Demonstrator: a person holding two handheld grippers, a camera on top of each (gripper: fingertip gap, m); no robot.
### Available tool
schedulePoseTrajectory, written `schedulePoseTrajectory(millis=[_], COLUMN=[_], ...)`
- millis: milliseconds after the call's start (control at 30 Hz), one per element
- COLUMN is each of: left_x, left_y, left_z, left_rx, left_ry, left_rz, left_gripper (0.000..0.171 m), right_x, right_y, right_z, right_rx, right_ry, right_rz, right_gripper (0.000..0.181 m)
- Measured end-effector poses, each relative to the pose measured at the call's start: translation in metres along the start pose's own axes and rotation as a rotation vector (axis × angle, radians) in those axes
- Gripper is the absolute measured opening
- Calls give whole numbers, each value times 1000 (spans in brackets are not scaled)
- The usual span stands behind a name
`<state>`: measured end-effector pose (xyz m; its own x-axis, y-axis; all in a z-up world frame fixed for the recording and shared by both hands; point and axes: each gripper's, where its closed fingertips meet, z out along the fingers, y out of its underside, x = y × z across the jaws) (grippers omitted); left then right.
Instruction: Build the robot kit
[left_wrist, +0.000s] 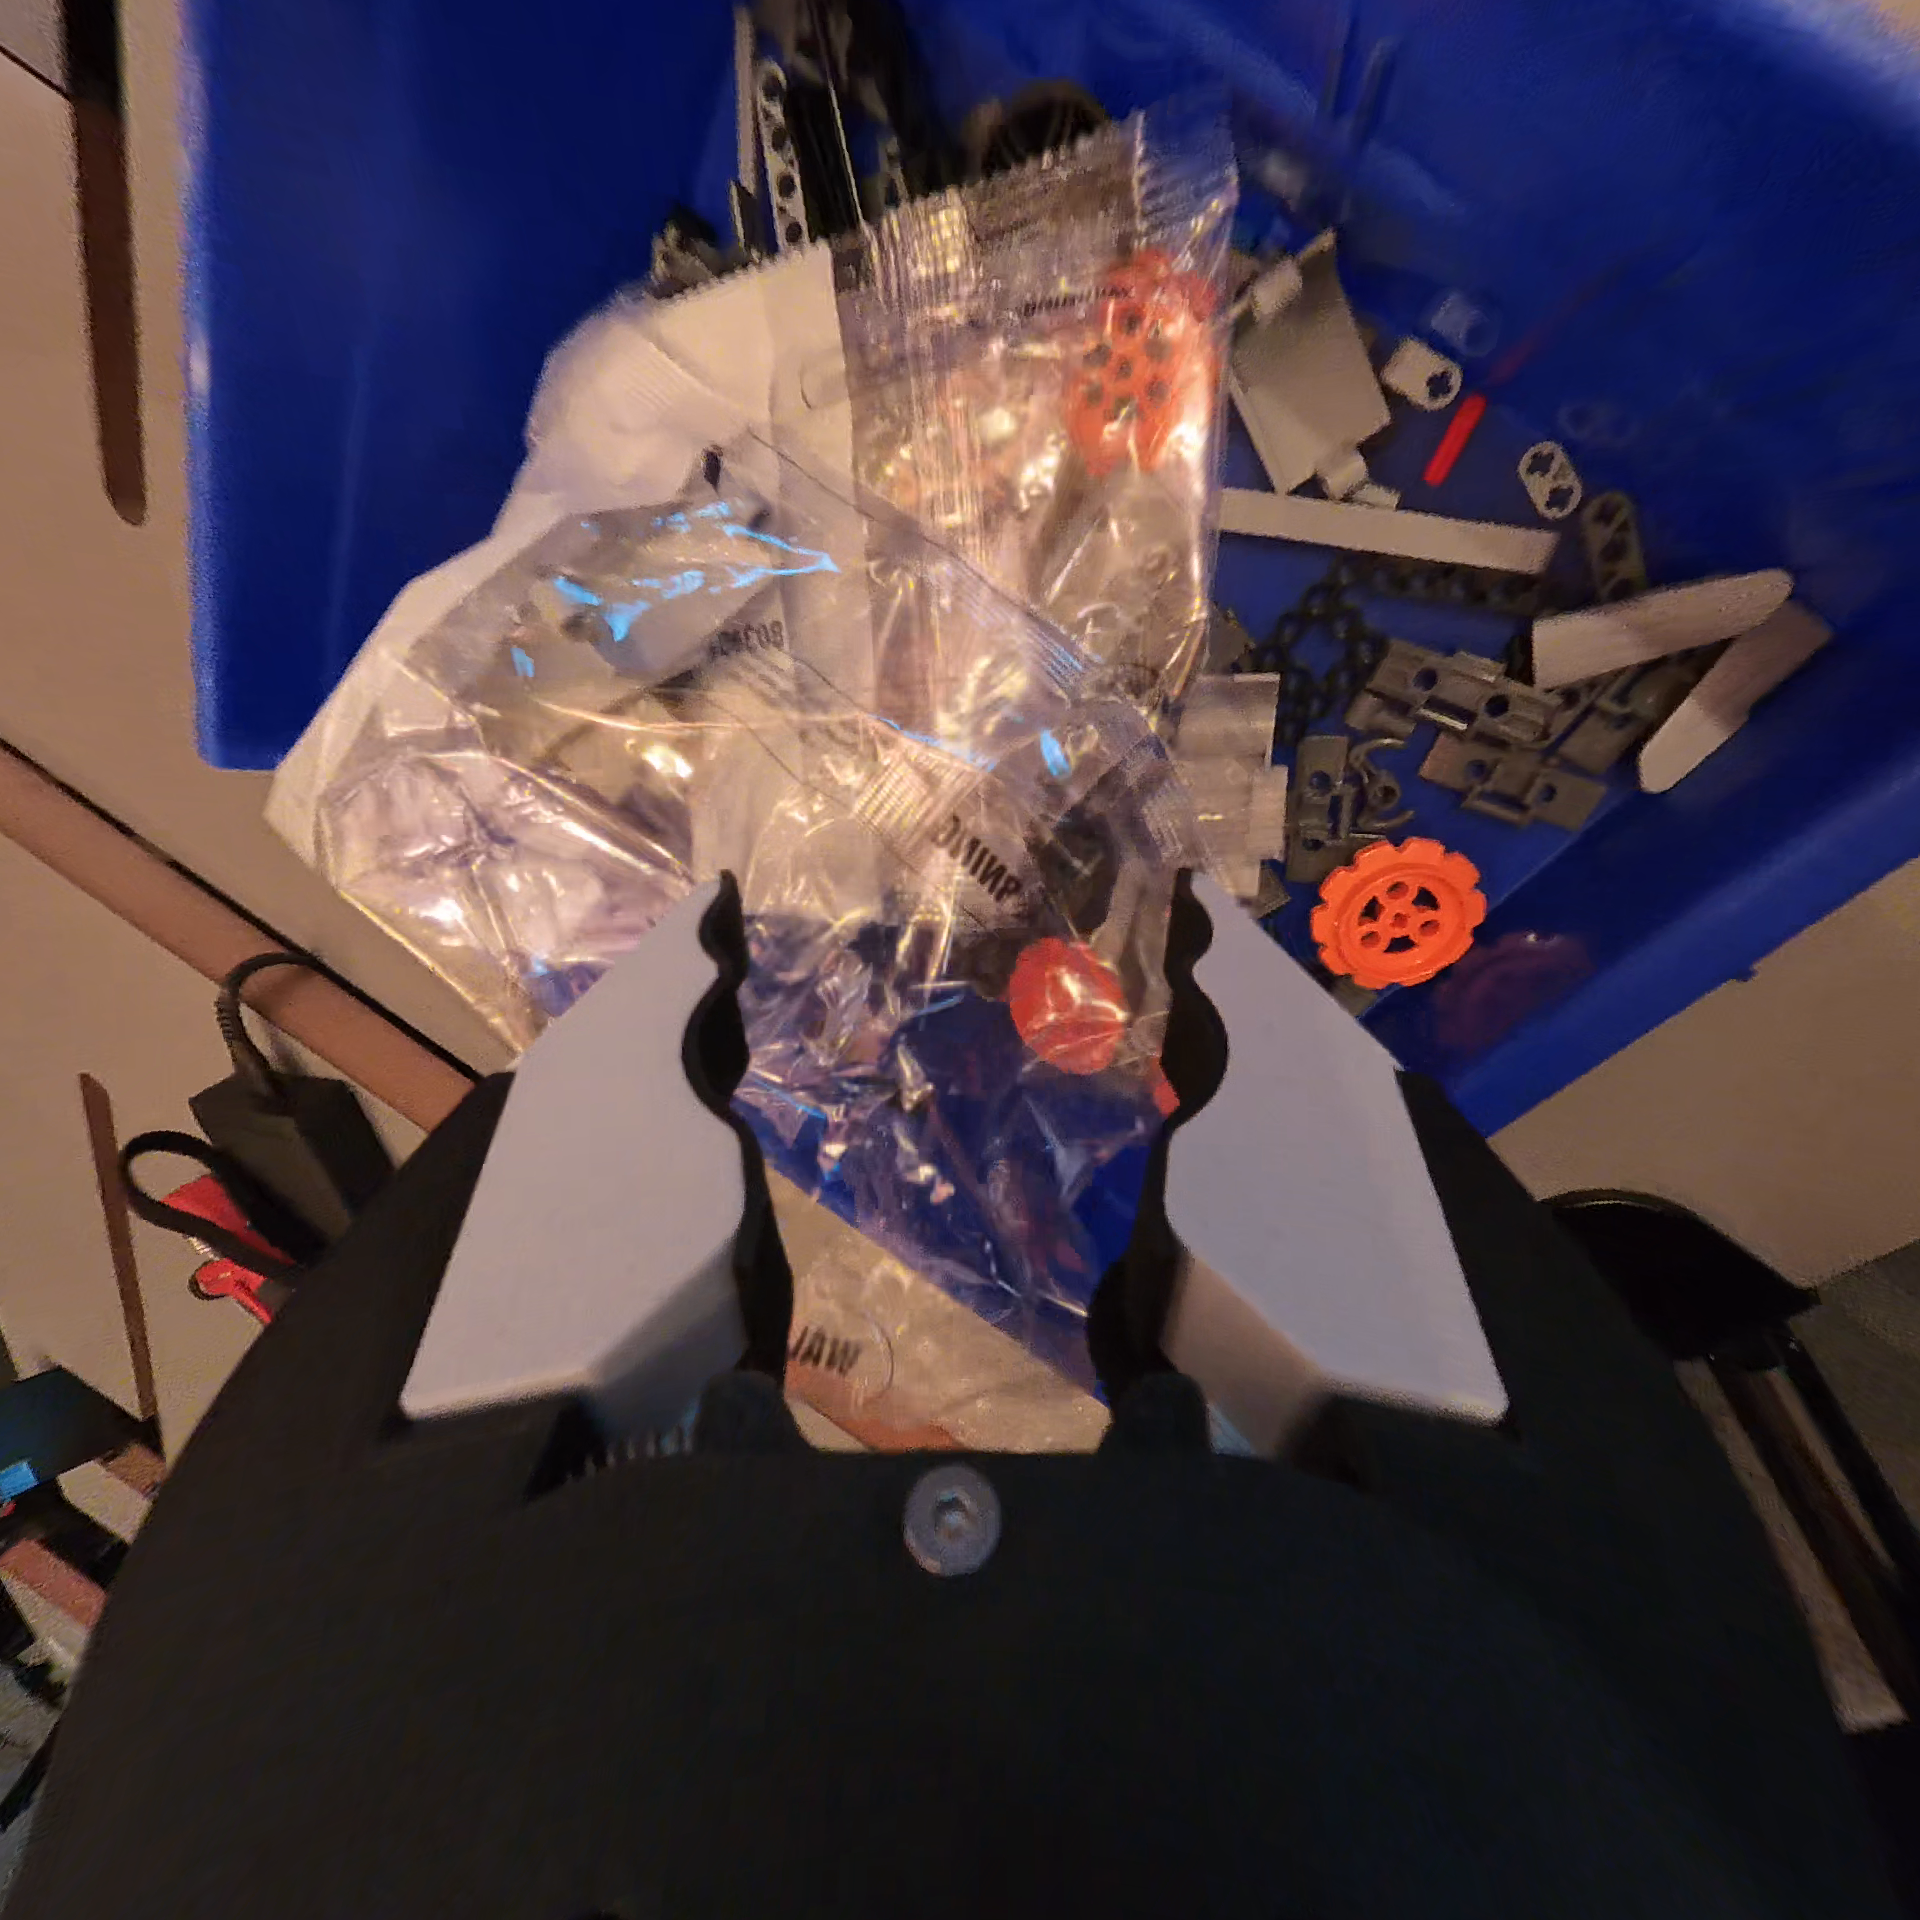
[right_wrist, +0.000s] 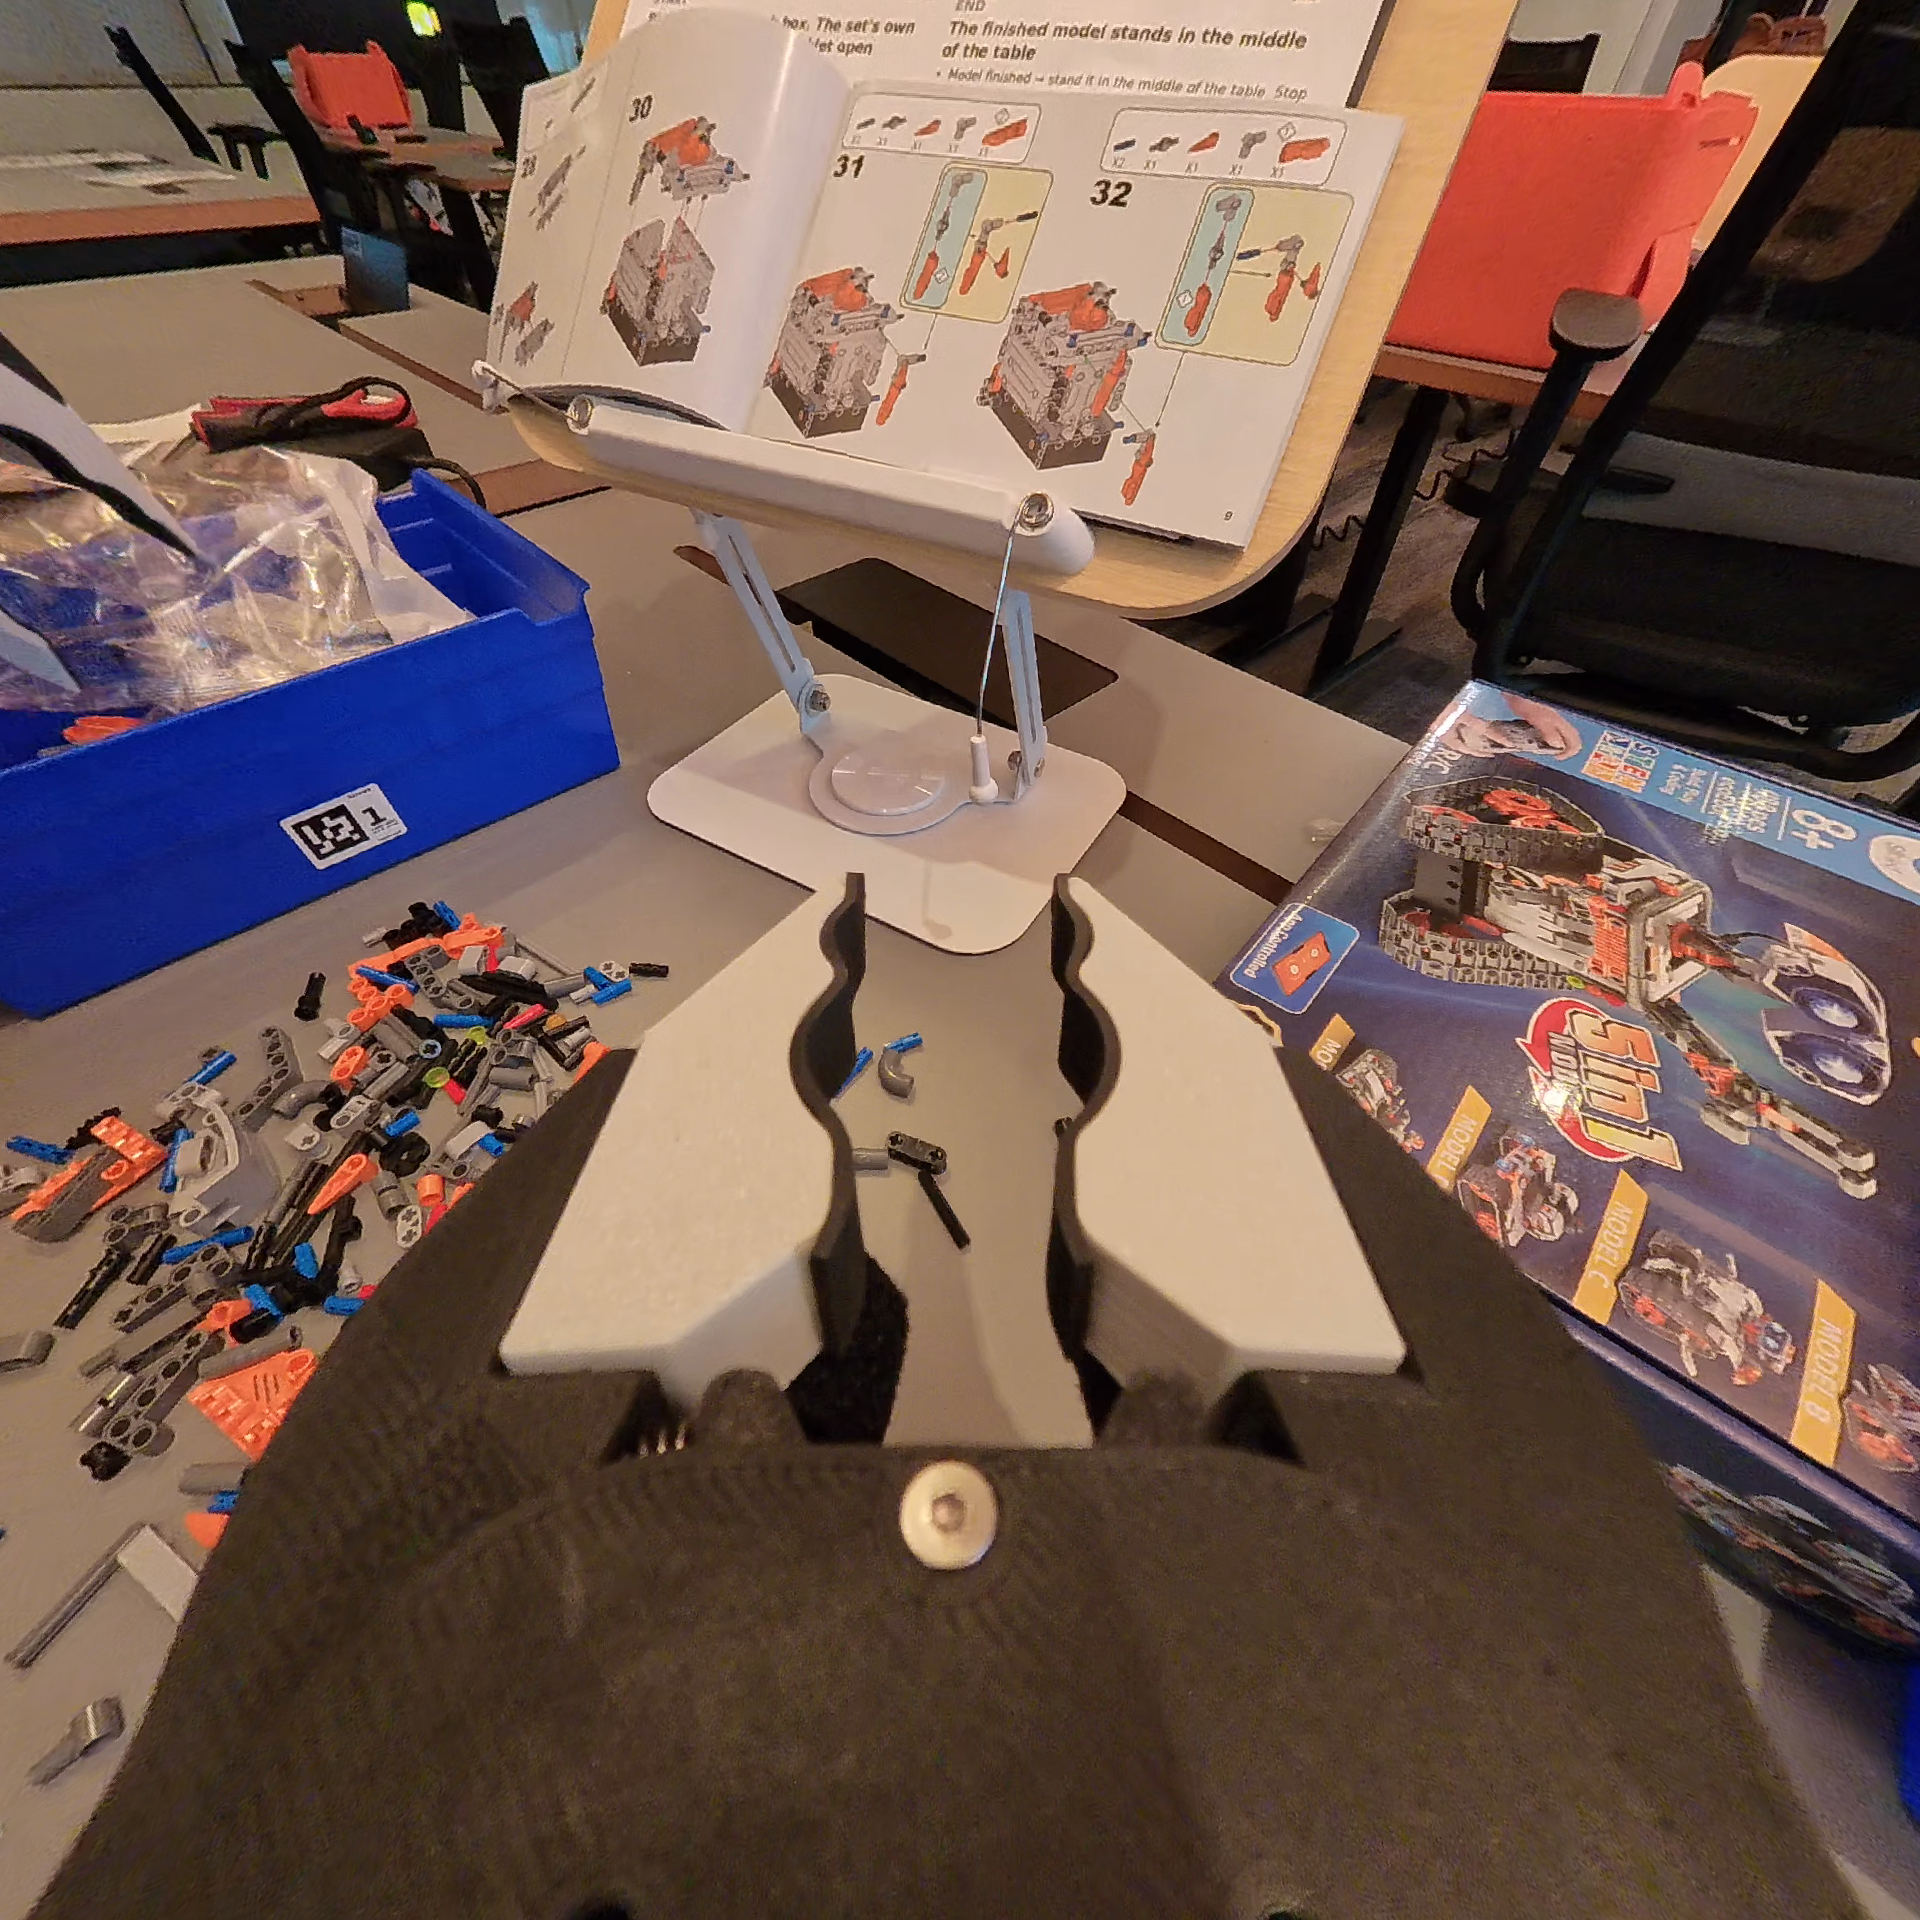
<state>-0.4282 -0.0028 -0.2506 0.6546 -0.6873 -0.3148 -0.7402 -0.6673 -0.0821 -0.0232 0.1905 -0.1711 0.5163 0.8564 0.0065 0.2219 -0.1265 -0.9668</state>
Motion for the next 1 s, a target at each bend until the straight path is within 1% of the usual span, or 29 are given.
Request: schedulePoseTrajectory(millis=[100, 200, 300, 367, 433, 533, 667, 800, 900, 1000], left_x=[6, 5, -1, -5, -10, -25, -49, -74, -86, -92], left_y=[0, -1, 2, -1, -5, -8, -16, -13, -11, -9], left_z=[8, 10, 12, 11, 11, -1, -32, -56, -69, -71], left_rx=[-29, -35, -51, -31, 2, 45, 155, 216, 251, 264], left_ry=[35, 27, -6, -18, -28, -86, -167, -256, -304, -320], left_rz=[24, 46, 60, 59, 63, 32, -41, -93, -104, -109], left_gripper=[75, 61, 36, 8, 1, 0, 0, 0, 0, 0], right_x=[0, 2, 4, 5, 5, 5, 6, 6, 6, 7], right_y=[1, 3, 5, 5, 5, 7, 12, 19, 25, 30], right_z=[0, -1, -2, -2, -1, 0, 3, 8, 11, 15], right_rx=[-3, -8, -11, -11, -13, -20, -35, -58, -78, -95], right_ry=[-1, 3, 4, 5, 3, 6, 6, 6, 7, 7], right_rz=[-2, 1, 9, 12, 13, 8, 11, 10, 7, 8], right_gripper=[34, 34, 34, 34, 34, 34, 34, 34, 34, 34])
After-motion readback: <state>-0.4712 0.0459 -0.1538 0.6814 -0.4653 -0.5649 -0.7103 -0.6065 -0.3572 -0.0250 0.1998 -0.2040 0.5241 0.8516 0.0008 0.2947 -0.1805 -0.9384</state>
